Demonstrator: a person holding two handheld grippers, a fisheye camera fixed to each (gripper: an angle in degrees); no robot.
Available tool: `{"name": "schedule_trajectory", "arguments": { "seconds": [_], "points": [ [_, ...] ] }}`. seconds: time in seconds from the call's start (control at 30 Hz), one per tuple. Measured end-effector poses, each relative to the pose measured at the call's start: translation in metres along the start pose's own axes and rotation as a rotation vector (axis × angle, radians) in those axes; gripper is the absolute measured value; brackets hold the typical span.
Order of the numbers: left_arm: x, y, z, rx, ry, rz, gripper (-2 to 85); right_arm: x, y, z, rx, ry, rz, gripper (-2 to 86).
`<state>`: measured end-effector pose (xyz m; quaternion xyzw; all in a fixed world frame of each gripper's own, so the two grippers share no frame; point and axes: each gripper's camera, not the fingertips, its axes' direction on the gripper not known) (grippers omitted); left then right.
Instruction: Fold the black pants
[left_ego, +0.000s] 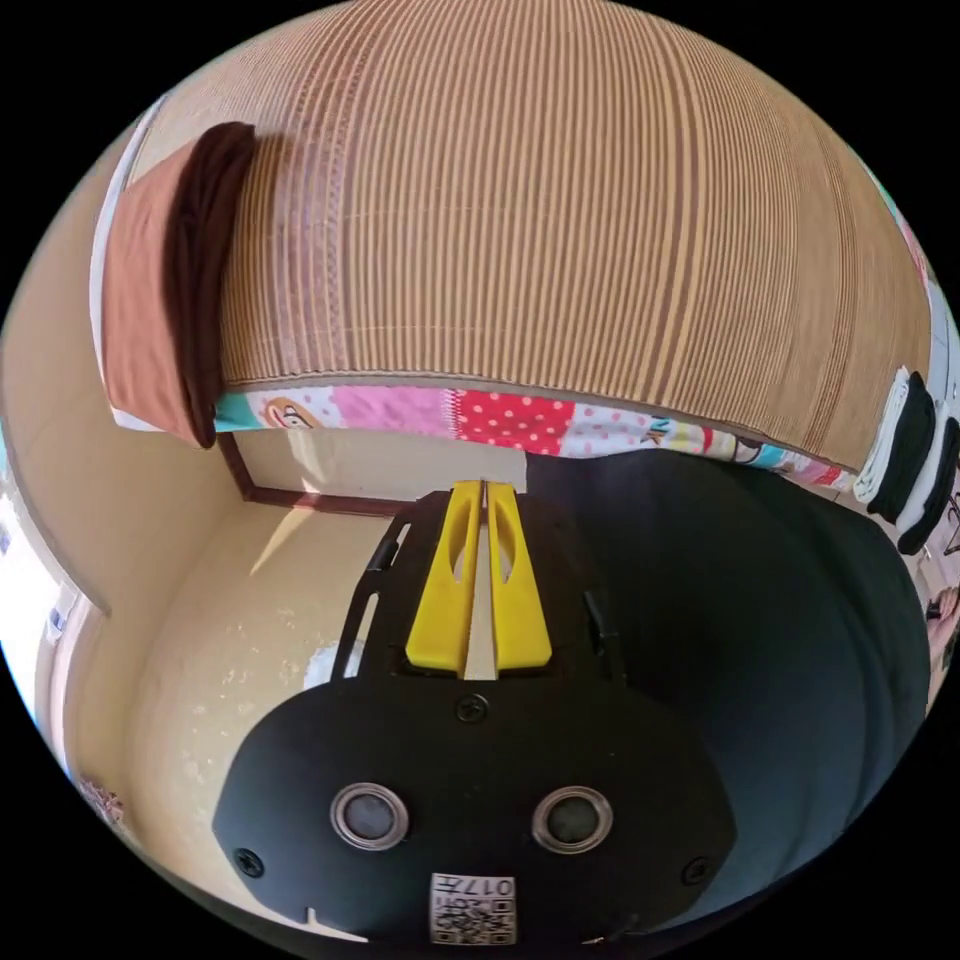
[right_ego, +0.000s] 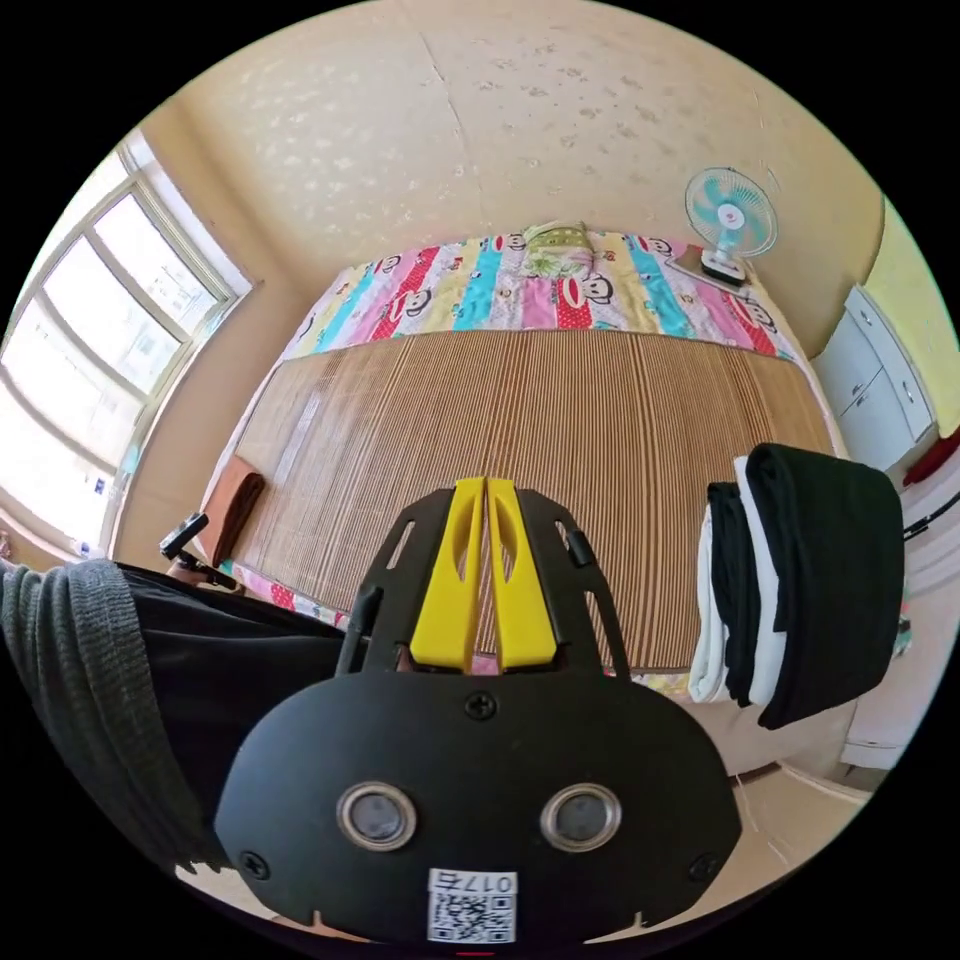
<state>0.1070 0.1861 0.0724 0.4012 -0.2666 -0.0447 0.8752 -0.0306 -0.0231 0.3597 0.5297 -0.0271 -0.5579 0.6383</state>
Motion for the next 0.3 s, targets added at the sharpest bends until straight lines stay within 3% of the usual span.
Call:
{"name": "schedule_trajectory", "arguments": {
  "seconds": [0.07,0.17,0.23,0.3],
  "points": [
    [-0.028,0.008,-0.009,0.028,-0.055,-0.041,0.7,-0.019,0.007,-0.022,0.158,0.153,0.004,0.5],
    [-0.075,0.022,-0.027,0.102,-0.076,-0.119,2.3,-0.030,0.029,-0.051,0.446,0.227,0.132,0.5],
    [-0.101,0.031,-0.042,0.176,-0.059,-0.170,4.2,-0.021,0.044,-0.055,0.550,0.135,0.274,0.5],
    [-0.132,0.039,-0.060,0.259,-0.038,-0.221,6.2,0.000,0.054,-0.047,0.537,-0.110,0.385,0.5]
  ]
}}
